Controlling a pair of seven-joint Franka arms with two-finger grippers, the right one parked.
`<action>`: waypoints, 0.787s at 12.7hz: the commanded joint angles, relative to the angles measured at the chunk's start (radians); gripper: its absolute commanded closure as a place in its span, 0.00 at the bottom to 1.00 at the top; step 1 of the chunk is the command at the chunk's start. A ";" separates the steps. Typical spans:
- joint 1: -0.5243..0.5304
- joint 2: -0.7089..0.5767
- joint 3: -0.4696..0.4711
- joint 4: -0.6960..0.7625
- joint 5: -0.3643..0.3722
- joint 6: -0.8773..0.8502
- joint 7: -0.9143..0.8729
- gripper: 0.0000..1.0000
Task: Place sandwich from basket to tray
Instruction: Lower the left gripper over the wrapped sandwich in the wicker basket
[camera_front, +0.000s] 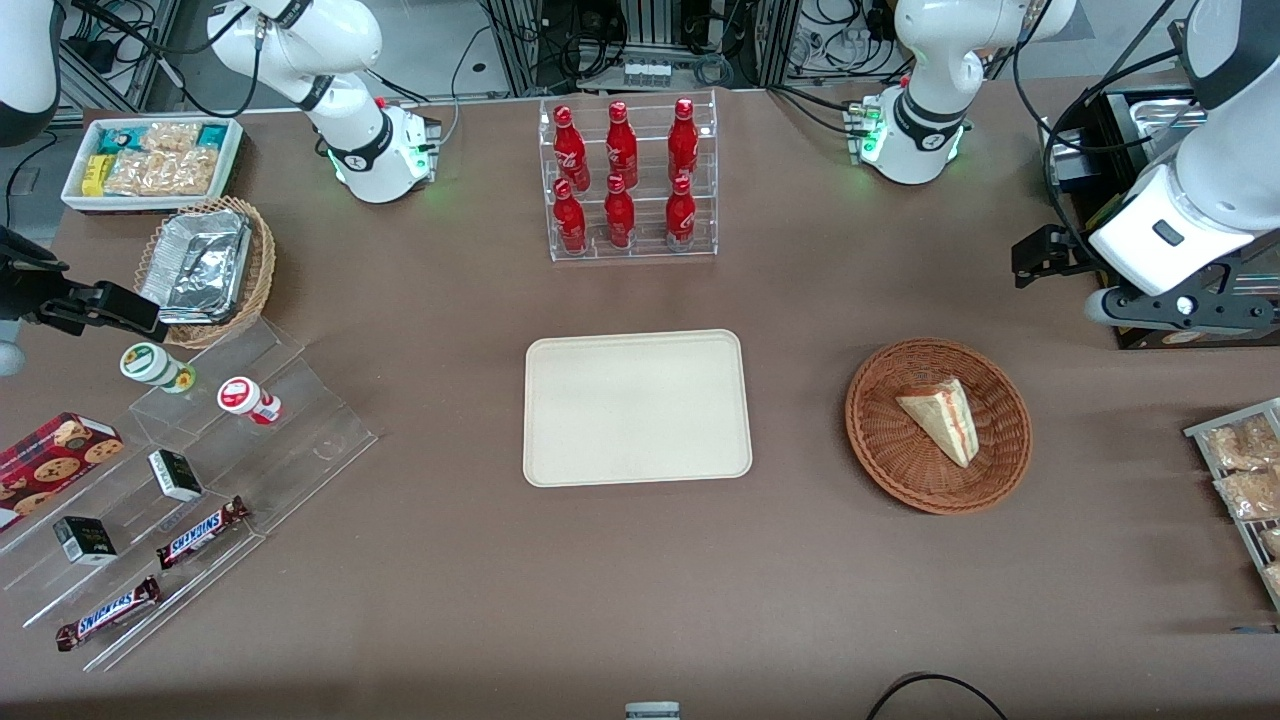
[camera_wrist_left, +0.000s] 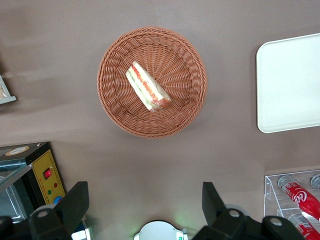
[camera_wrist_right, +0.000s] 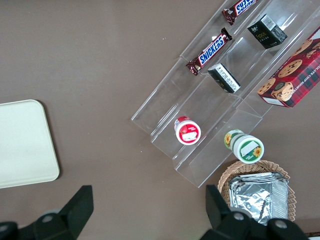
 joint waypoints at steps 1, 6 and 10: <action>0.008 0.004 -0.006 0.002 0.004 0.008 0.021 0.00; 0.009 0.060 -0.005 -0.021 -0.007 0.040 0.021 0.00; 0.015 0.091 0.000 -0.111 -0.009 0.162 0.005 0.00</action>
